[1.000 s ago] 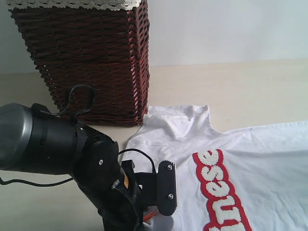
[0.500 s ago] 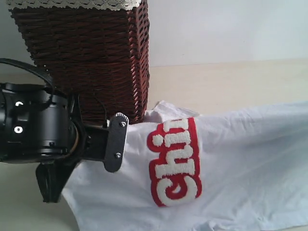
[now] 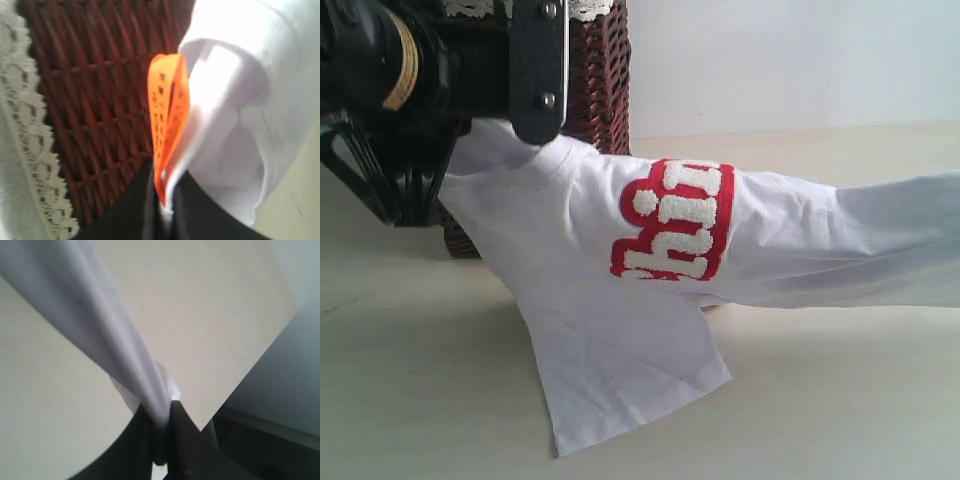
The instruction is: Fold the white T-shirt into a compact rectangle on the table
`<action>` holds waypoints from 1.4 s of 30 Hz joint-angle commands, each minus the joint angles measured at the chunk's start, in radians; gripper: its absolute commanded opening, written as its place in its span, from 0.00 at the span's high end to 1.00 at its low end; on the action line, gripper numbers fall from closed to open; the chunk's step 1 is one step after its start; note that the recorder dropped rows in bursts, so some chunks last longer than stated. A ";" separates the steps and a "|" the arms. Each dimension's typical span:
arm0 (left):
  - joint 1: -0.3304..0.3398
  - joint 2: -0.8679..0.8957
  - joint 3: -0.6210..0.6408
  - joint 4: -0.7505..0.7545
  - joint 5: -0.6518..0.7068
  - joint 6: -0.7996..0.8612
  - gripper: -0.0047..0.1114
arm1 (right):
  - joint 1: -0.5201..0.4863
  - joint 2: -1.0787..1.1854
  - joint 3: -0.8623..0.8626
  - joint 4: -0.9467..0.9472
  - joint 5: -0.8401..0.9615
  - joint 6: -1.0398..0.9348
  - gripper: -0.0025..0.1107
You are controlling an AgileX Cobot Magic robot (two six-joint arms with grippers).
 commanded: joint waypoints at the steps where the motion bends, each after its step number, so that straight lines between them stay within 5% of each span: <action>1: 0.005 -0.025 -0.069 0.012 0.005 0.002 0.96 | -0.003 -0.072 0.002 0.002 0.028 -0.001 0.98; 10: 0.005 -0.129 -0.205 -0.111 -0.130 -0.006 0.96 | -0.003 -0.187 0.002 0.039 0.003 -0.093 0.98; 31: 0.009 -0.525 -0.246 -0.662 0.102 -0.001 0.96 | -0.003 -0.521 0.137 -0.010 0.069 -0.015 0.98; 34: 0.068 -0.580 -0.202 -0.730 0.126 -0.009 0.96 | -0.003 -0.616 0.198 0.044 0.069 0.068 0.98; 42: 0.357 -0.744 0.068 -0.972 0.131 0.005 0.96 | -0.003 -0.865 0.396 0.060 0.069 0.137 0.98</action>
